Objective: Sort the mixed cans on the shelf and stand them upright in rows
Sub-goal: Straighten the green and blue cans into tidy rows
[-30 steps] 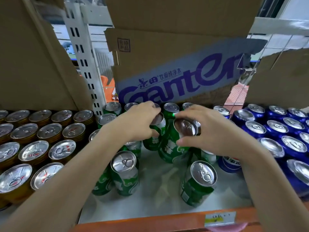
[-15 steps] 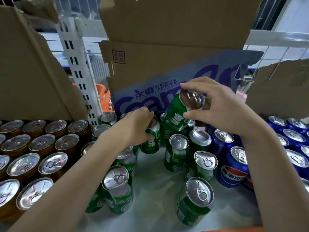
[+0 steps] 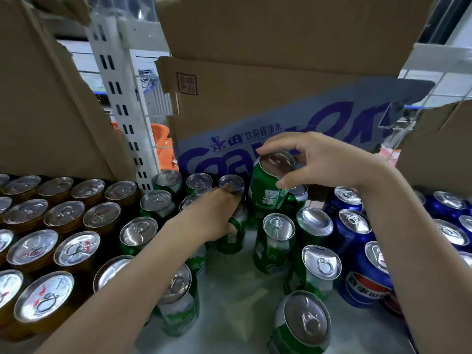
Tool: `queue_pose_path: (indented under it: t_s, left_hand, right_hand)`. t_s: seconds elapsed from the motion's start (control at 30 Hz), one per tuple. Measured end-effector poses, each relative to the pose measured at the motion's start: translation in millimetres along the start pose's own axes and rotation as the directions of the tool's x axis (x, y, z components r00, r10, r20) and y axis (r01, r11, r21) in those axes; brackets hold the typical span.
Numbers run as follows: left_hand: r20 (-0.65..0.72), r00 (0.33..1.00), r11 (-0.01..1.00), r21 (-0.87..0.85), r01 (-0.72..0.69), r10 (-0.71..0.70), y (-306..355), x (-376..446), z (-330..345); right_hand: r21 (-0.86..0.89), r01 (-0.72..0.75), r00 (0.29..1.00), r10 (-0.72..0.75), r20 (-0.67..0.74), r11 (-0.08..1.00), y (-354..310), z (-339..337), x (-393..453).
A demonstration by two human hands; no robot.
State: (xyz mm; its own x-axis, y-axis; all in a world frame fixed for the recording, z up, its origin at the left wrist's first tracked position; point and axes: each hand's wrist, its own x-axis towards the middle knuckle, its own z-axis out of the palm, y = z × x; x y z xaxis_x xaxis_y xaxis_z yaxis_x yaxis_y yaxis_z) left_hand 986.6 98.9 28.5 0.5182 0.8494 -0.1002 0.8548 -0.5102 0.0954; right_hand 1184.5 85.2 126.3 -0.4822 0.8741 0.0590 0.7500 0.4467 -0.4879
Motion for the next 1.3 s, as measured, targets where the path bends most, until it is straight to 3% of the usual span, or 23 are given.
queue_pose_path:
  t_s: [0.13, 0.3, 0.47, 0.73, 0.87, 1.17, 1.3]
  left_hand:
    - [-0.026, 0.999, 0.999, 0.02, 0.03, -0.03, 5.5, -6.4, -2.8]
    - [-0.183, 0.983, 1.0, -0.02, 0.003, -0.006, 37.5, -24.2, -13.5]
    - [-0.058, 0.998, 0.991, -0.132, 0.023, -0.031, 69.4, -20.5, 6.6]
    - [-0.138, 0.974, 0.962, -0.23, 0.143, -0.178, 77.6, -16.6, 14.8]
    - [-0.16, 0.963, 0.962, -0.204, 0.184, -0.218, 63.9, -35.3, 6.0]
    - [-0.164, 0.924, 0.932, -0.177, 0.317, -0.345, 54.9, -60.9, 5.8]
    - [-0.178, 0.933, 0.943, -0.179, 0.282, -0.313, 54.4, -62.9, 11.6]
  right_hand:
    - [0.023, 0.006, 1.0, -0.005, -0.02, 1.0, 2.4, -2.2, -0.2]
    - [0.025, 0.002, 0.998, 0.0, -0.069, 1.0, 9.2, -2.1, -4.0]
    - [0.012, -0.003, 0.985, 0.005, -0.173, 1.0, 18.1, 0.4, -15.3]
    - [-0.013, -0.001, 0.972, -0.002, -0.236, 1.0, 29.0, 3.9, -30.4]
    - [0.056, 0.026, 0.981, -0.015, -0.193, 0.998, 24.5, 6.5, -29.3]
    - [-0.036, 0.08, 0.995, -0.078, 0.056, 0.996, 22.1, 41.5, -10.0]
    - [-0.04, 0.053, 0.991, -0.048, 0.128, 0.998, 35.3, 58.9, -1.9]
